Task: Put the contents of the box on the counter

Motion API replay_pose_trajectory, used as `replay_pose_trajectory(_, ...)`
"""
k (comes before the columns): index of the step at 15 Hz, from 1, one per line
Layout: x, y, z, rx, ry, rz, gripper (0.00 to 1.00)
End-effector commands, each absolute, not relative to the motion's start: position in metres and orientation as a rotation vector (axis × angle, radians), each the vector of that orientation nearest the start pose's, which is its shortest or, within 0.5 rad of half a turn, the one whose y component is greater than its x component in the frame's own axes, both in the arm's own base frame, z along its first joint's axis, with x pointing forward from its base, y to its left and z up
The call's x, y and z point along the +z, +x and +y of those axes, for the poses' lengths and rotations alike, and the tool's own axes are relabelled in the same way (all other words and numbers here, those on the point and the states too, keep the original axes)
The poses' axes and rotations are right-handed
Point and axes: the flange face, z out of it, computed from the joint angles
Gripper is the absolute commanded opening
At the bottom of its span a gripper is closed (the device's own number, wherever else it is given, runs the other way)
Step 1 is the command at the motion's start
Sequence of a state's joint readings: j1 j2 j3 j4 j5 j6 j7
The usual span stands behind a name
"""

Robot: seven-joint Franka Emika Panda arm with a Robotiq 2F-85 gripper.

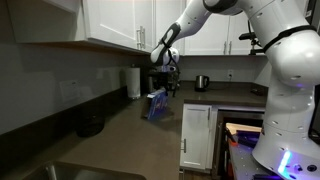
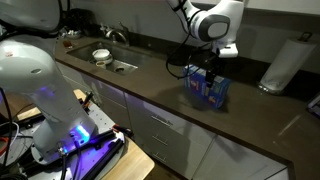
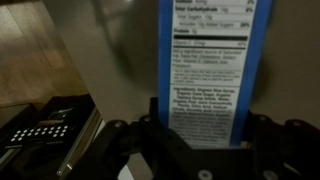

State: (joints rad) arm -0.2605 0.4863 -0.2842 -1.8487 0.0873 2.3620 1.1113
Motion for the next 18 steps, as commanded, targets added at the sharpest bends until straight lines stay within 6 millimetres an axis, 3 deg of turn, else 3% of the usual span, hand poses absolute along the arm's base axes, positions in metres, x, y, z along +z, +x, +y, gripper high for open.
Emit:
replay_pose_trajectory(1, 0.278, 0.556, -0.323, -0.097, -2.127, 2.348, 0.68)
replay_pose_trajectory(5, 0.282, 0.556, -0.322, -0.107, -2.130, 2.347, 0.46)
replay_pose_trajectory(8, 0.289, 0.556, -0.322, -0.128, -2.139, 2.346, 0.41)
replay_pose_trajectory(12, 0.301, 0.555, -0.321, -0.159, -2.148, 2.343, 0.58)
replay_pose_trajectory(14, 0.308, 0.556, -0.321, -0.179, -2.149, 2.342, 0.57)
replay_pose_trajectory(15, 0.311, 0.556, -0.321, -0.187, -2.151, 2.340, 0.61)
replay_pose_trajectory(18, 0.321, 0.557, -0.320, -0.223, -2.166, 2.334, 0.57)
